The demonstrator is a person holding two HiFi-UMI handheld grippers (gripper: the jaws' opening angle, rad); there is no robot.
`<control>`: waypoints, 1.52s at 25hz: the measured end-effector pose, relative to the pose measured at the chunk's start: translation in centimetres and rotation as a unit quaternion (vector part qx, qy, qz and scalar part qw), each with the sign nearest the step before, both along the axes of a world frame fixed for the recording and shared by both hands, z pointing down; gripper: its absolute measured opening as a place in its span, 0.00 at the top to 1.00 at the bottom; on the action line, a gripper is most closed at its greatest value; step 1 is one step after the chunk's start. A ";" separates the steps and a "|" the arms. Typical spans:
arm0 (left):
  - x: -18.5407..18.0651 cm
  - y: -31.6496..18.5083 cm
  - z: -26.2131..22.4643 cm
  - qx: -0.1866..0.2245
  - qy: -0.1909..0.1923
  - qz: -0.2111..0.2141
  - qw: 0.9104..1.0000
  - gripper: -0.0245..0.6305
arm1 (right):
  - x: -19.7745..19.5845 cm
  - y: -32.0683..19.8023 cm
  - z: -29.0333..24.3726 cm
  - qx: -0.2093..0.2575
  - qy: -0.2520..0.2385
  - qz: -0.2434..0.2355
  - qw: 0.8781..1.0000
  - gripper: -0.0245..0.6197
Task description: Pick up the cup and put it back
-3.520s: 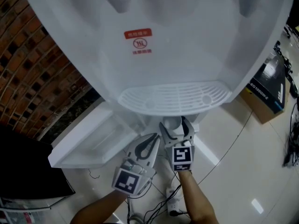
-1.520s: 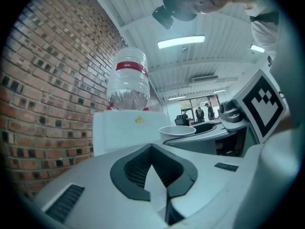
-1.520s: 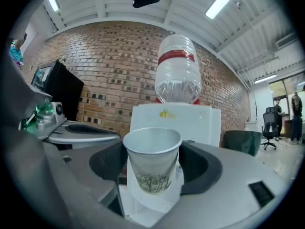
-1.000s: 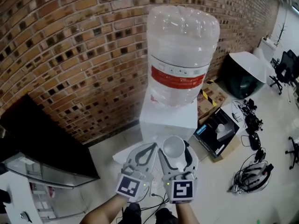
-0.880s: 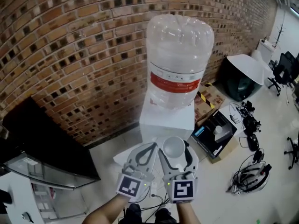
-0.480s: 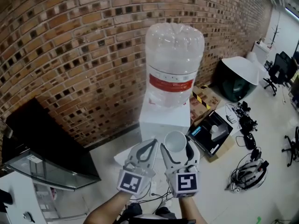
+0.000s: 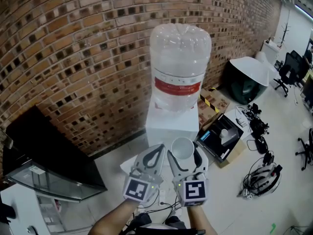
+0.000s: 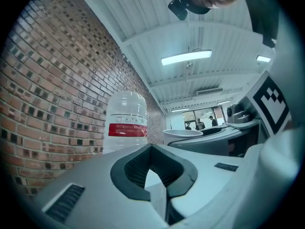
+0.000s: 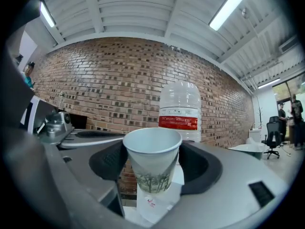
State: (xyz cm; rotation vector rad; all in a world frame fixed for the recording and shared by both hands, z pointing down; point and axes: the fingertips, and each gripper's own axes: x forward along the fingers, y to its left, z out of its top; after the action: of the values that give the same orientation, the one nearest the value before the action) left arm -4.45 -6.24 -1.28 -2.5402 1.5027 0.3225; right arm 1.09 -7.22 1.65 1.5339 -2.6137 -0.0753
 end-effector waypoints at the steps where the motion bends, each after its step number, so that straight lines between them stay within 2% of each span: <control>1: -0.2 0.0 -0.1 0.003 0.004 0.000 1.000 0.96 | -0.1 0.0 0.1 0.000 0.000 -0.001 1.000 0.43; 8: -0.9 -0.8 0.5 0.010 0.012 -0.010 1.000 0.96 | -0.7 -0.9 1.5 -0.009 -0.007 -0.001 1.000 0.43; 15: -1.5 -2.6 5.7 -0.013 0.011 -0.010 1.000 0.96 | -1.2 -2.3 7.5 -0.031 -0.008 -0.006 0.999 0.43; 21: -1.5 -4.3 14.5 -0.024 0.000 -0.001 1.000 0.96 | -1.4 -4.2 16.1 -0.037 -0.002 -0.005 0.999 0.43; 27: -1.0 -5.1 25.4 -0.031 -0.013 0.007 0.999 0.96 | -1.5 -5.2 27.1 -0.040 0.008 -0.001 0.999 0.43; 31: -1.2 -6.0 32.0 -0.031 -0.008 0.002 0.999 0.96 | -1.5 -6.0 34.5 -0.046 0.012 0.002 0.999 0.43; 38: -0.8 -7.2 43.1 -0.043 -0.029 0.031 0.998 0.96 | -2.2 -7.1 45.8 -0.050 0.016 0.003 0.999 0.43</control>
State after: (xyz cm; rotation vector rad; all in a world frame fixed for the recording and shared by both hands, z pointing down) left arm -5.21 -13.46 41.84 -2.6426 1.4501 0.1949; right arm -1.15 -14.31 47.48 1.4941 -2.5476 0.0308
